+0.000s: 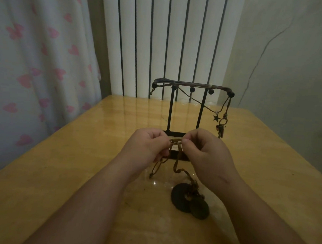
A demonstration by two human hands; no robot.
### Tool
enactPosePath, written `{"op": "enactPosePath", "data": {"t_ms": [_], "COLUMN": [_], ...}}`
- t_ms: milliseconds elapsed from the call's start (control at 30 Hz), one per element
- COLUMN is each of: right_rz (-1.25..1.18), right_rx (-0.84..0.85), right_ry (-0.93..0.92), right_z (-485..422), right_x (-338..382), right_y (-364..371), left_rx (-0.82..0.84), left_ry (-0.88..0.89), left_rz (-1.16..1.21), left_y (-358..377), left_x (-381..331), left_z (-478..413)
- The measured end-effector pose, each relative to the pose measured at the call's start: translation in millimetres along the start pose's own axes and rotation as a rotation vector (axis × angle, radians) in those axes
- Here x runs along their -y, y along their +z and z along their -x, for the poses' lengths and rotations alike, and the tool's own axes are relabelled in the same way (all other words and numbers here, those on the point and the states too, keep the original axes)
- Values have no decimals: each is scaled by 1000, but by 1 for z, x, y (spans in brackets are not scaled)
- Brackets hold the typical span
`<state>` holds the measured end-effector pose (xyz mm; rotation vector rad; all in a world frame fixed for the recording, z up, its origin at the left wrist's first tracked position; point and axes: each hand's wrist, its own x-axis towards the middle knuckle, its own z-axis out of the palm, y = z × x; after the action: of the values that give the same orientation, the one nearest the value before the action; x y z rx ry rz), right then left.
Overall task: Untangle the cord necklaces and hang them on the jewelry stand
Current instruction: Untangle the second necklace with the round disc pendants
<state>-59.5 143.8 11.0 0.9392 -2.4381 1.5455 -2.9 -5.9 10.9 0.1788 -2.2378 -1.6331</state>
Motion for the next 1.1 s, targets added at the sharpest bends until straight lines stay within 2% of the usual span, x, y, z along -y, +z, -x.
{"op": "enactPosePath", "data": {"t_ms": [167,333,533,767,900,1000,1100], "right_rz": [-132,40,-98,-124,-374,-589,-545], "right_rx": [-6,57,71,92,9,24,44], "right_ry": [10,29,169,189,296,313,322], "right_z": [0,-3,-3,-1,-1,0,-2], "right_x": [0,-2,1,2,5,7,4], "right_y": [0,-1,0,1,-2,-2,-1], "left_rx": [10,28,-40,16,38,71,91], "left_ry": [-10,-1,-34,-49,-114,-170,-195], "left_rz": [-19,-71,-49,-19,19,27,6], "left_y": [1,1,4,2,3,4,5], "left_x": [-1,-2,0,-1,-2,-1,1], "left_z": [1,1,0,1,0,0,-1]}}
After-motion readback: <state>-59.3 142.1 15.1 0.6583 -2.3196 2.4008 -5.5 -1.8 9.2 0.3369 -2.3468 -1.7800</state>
